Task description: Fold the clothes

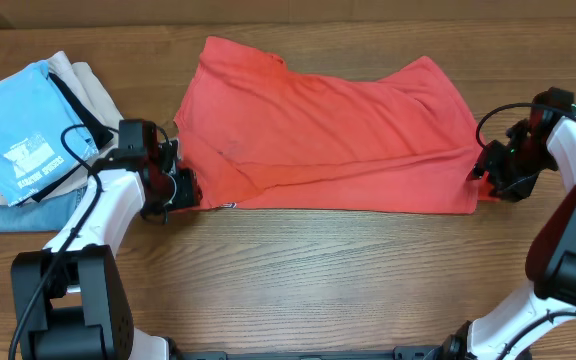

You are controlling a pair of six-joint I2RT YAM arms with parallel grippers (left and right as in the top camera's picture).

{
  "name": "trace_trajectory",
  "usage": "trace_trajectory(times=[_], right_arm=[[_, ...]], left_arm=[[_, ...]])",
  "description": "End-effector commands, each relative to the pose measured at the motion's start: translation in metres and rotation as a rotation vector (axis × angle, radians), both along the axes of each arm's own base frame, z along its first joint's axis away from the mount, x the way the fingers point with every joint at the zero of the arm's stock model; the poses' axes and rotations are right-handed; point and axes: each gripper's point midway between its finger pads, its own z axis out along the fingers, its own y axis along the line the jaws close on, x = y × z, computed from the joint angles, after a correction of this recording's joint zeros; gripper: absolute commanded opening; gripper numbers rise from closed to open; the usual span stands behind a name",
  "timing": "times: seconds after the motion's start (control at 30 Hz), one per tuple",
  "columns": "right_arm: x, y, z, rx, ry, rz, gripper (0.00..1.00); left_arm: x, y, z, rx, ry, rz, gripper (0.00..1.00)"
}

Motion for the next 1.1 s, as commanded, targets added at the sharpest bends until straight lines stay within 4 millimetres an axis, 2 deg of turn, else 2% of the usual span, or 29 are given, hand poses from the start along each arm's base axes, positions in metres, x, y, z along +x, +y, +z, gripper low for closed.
trace_trajectory(times=[0.0, 0.1, 0.33, 0.47, 0.57, 0.77, 0.9, 1.07], right_arm=[[-0.002, 0.006, -0.010, 0.028, 0.026, 0.015, 0.55], [-0.005, 0.007, -0.018, 0.039, 0.054, 0.015, 0.54], [-0.022, 0.021, -0.033, 0.090, 0.117, 0.046, 0.41], [-0.031, 0.020, -0.044, 0.075, 0.136, 0.051, 0.16], [-0.037, 0.014, -0.049, 0.030, 0.159, 0.049, 0.05], [-0.059, -0.026, -0.048, -0.226, 0.294, -0.081, 0.04], [-0.067, -0.037, -0.045, -0.301, 0.337, -0.127, 0.04], [-0.073, -0.035, -0.043, -0.295, 0.361, -0.122, 0.05]], left_arm=[[-0.007, 0.004, -0.014, 0.033, 0.021, 0.034, 0.49], [-0.008, 0.006, -0.018, 0.043, 0.011, 0.043, 0.50], [-0.006, 0.014, -0.025, 0.086, -0.009, 0.062, 0.50], [-0.005, 0.014, -0.026, 0.084, -0.011, 0.070, 0.45], [-0.005, 0.014, -0.034, 0.084, 0.001, 0.069, 0.35], [-0.012, 0.014, -0.063, 0.082, 0.078, 0.066, 0.10], [-0.022, 0.014, -0.080, 0.080, 0.136, 0.065, 0.06], [-0.033, 0.013, -0.083, 0.079, 0.187, 0.064, 0.04]])
